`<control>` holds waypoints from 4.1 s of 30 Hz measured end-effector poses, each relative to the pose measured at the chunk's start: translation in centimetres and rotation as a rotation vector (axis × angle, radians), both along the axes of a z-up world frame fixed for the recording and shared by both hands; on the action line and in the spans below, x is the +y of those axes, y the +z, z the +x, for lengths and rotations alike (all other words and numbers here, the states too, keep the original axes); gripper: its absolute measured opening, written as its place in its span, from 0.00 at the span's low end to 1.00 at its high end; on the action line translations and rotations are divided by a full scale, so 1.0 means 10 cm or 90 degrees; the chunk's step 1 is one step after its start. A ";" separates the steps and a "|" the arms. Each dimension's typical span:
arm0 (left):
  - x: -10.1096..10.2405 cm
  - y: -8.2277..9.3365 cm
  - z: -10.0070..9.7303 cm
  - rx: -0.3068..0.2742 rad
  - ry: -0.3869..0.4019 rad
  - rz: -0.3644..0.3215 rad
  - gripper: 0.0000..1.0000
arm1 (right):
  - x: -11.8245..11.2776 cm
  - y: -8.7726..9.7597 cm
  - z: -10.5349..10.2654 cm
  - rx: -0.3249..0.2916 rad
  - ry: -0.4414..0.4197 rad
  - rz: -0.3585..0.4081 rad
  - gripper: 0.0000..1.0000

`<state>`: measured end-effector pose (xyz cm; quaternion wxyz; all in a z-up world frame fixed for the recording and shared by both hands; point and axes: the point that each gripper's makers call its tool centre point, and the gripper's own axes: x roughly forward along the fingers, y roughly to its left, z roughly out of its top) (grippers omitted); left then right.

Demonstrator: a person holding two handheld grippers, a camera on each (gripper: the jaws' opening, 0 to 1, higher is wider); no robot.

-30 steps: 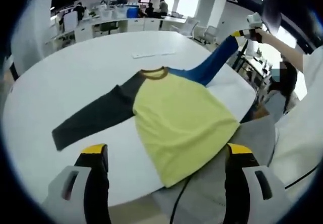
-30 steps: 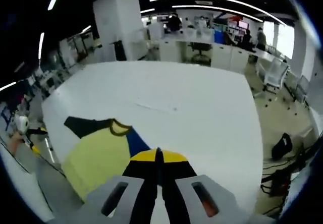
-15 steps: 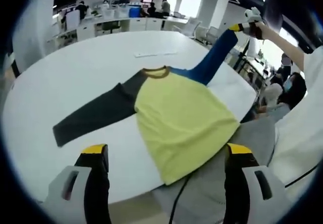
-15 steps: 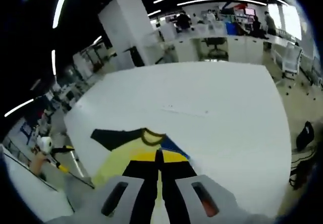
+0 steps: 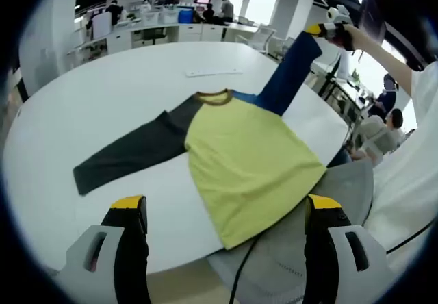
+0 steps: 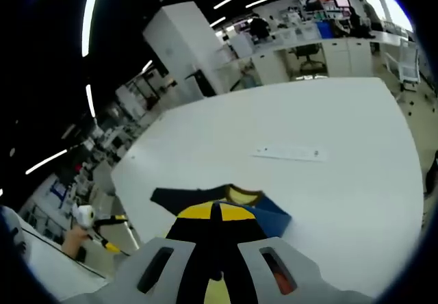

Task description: Fold the garment on the visible template until the final outline fits inside the template.

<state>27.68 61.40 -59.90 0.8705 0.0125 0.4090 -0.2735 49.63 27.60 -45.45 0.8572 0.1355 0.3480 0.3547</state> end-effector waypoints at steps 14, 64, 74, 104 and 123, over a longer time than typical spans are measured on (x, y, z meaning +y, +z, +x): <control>0.08 -0.02 -0.02 0.006 0.010 0.001 0.92 | 0.45 -0.18 0.10 0.041 0.031 0.032 0.02; 0.21 0.00 -0.16 0.013 0.018 0.002 0.92 | 1.45 -0.79 0.03 0.168 0.030 0.069 0.02; 0.18 -0.06 -0.08 0.022 0.010 -0.007 0.91 | 1.52 -0.92 0.10 0.184 0.031 0.056 0.02; 0.27 -0.20 -0.05 0.042 0.026 -0.015 0.91 | 1.79 -1.29 0.14 0.232 0.033 0.040 0.02; 0.23 -0.24 0.02 0.042 0.017 -0.024 0.92 | 2.02 -1.52 0.13 0.236 0.022 0.025 0.02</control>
